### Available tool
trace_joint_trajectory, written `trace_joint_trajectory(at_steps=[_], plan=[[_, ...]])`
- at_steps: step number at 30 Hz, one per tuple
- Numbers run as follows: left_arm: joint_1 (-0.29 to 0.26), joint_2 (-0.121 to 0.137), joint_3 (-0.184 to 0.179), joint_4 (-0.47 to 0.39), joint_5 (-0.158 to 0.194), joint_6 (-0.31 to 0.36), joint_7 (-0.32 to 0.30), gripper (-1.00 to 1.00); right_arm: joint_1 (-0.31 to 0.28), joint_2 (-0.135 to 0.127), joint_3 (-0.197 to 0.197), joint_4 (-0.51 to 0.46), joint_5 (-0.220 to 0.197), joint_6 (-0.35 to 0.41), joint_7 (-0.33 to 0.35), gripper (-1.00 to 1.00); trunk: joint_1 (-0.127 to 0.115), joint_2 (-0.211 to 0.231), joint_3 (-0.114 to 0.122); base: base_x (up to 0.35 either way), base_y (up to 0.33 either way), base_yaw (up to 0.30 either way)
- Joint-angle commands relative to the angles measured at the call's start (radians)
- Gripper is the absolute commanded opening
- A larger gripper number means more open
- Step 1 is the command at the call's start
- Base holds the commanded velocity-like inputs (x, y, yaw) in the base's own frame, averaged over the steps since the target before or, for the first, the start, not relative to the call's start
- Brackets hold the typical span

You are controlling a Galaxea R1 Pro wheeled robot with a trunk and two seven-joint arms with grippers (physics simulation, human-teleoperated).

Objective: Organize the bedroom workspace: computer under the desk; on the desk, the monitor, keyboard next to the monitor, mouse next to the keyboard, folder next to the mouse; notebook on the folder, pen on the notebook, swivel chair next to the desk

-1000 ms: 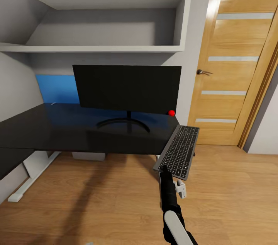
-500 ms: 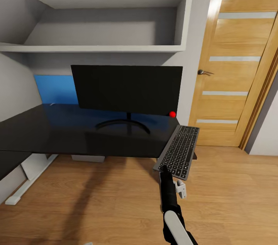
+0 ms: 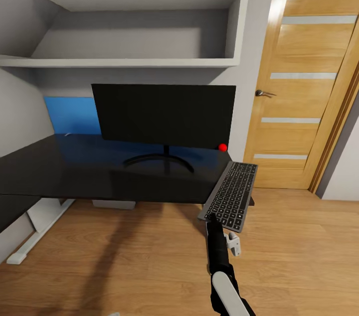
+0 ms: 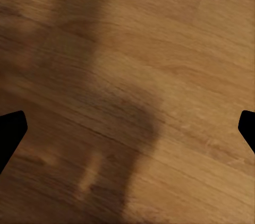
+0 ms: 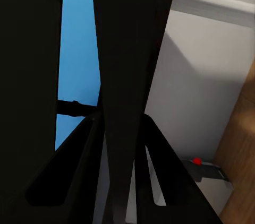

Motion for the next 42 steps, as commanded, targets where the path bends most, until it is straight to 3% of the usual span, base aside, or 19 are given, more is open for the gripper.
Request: trace_joint_trajectory(at_steps=[1, 8, 9, 31, 42], plan=[[0.000, 0.001, -0.002, -0.003, 0.005, 0.004, 0.007, 1.00, -0.001, 0.000, 0.002, 0.000, -0.008, -0.005, 0.005, -1.00, 0.000, 0.000, -0.001, 0.000, 0.000, 0.000], [0.000, 0.001, -0.002, -0.003, 0.005, 0.004, 0.007, 1.00, -0.001, 0.000, 0.002, -0.001, -0.008, -0.005, 0.005, -1.00, 0.000, 0.000, -0.001, 0.000, 0.000, 0.000], [0.000, 0.001, -0.002, -0.003, 0.005, 0.004, 0.007, 1.00, -0.001, 0.000, 0.002, -0.001, -0.008, -0.005, 0.005, 1.00, 0.000, 0.000, -0.001, 0.000, 0.000, 0.000], [0.000, 0.001, -0.001, -0.003, 0.005, 0.004, 0.007, 1.00, -0.001, 0.000, 0.001, 0.009, -0.008, -0.006, 0.006, 1.00, 0.000, 0.000, -0.001, -0.001, 0.000, 0.000], [0.000, 0.001, -0.001, -0.003, 0.005, 0.004, 0.007, 1.00, -0.001, 0.000, 0.001, 0.018, -0.008, -0.006, 0.007, 1.00, 0.000, 0.000, -0.001, -0.132, 0.000, 0.000]])
